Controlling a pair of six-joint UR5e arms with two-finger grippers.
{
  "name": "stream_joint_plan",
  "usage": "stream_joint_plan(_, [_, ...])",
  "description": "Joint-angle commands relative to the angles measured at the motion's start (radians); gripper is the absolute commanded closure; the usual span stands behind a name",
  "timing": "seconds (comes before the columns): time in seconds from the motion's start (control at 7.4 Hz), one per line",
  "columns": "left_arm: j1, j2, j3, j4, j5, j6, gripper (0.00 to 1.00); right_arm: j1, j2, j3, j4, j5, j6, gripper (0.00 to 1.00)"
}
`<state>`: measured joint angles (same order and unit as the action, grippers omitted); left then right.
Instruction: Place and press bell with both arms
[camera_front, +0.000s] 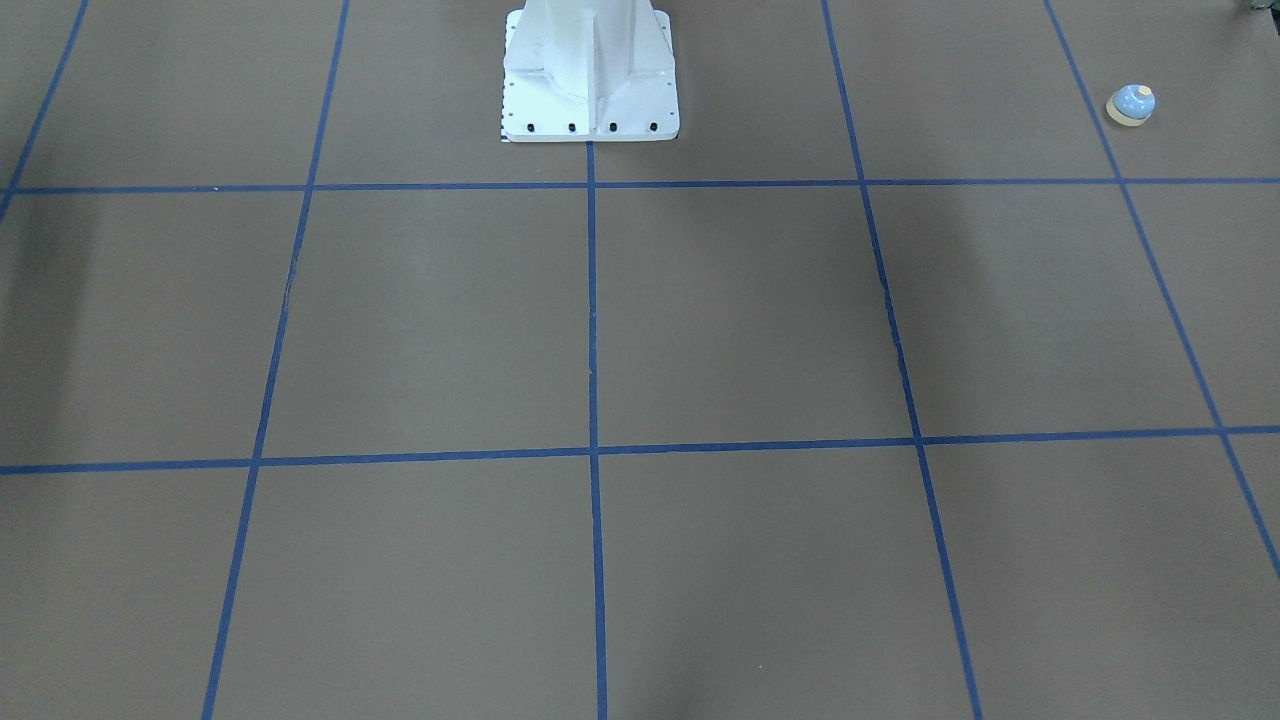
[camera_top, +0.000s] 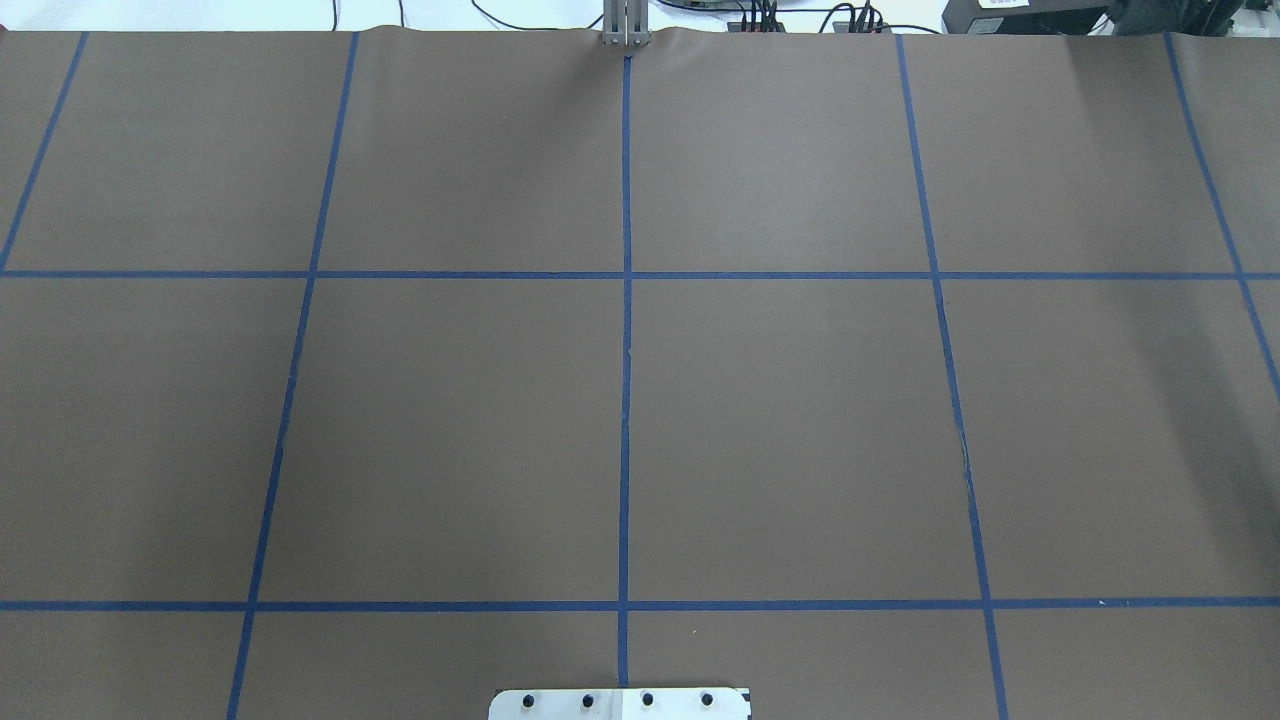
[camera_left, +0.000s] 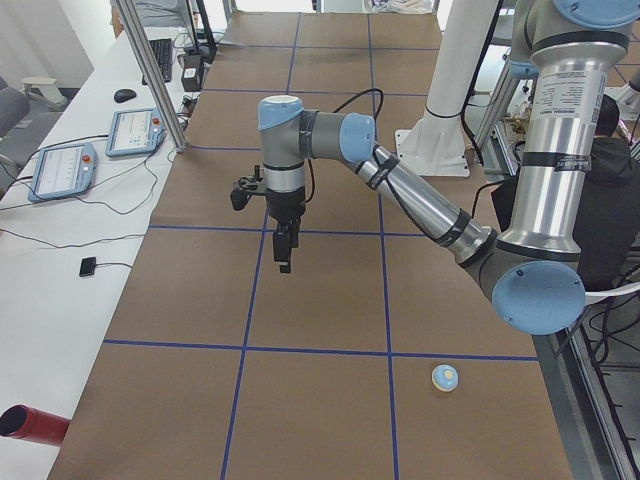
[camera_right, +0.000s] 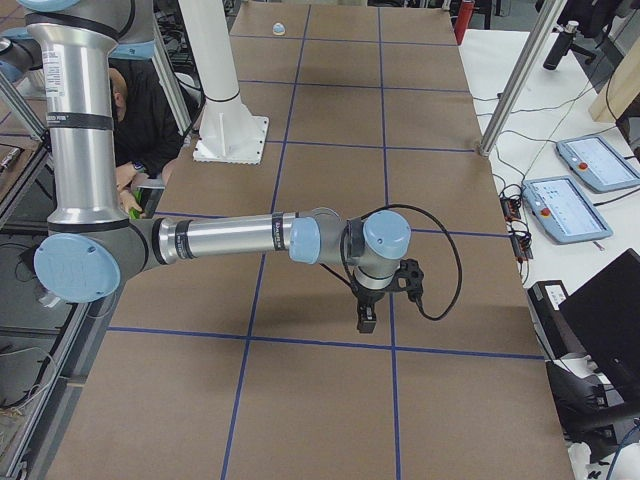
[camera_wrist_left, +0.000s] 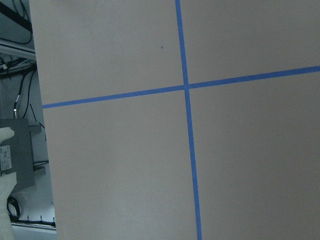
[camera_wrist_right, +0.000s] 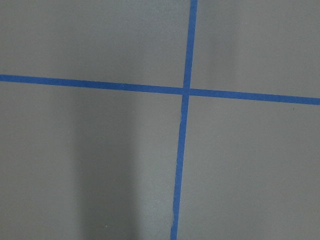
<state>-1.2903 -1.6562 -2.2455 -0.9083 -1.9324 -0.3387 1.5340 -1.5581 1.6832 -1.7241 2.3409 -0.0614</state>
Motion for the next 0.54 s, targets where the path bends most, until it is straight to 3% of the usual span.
stream_joint_plan(0.0, [0.141,0.016,-0.074,0.028,0.024,-0.344,0.0,0.0,0.0,0.003,0.001,0.0,0.0,0.0])
stream_joint_plan(0.41, [0.423,0.026,-0.077,0.046,0.156,-0.903,0.0,0.0,-0.002,0.004,0.001,0.001,0.0,0.0])
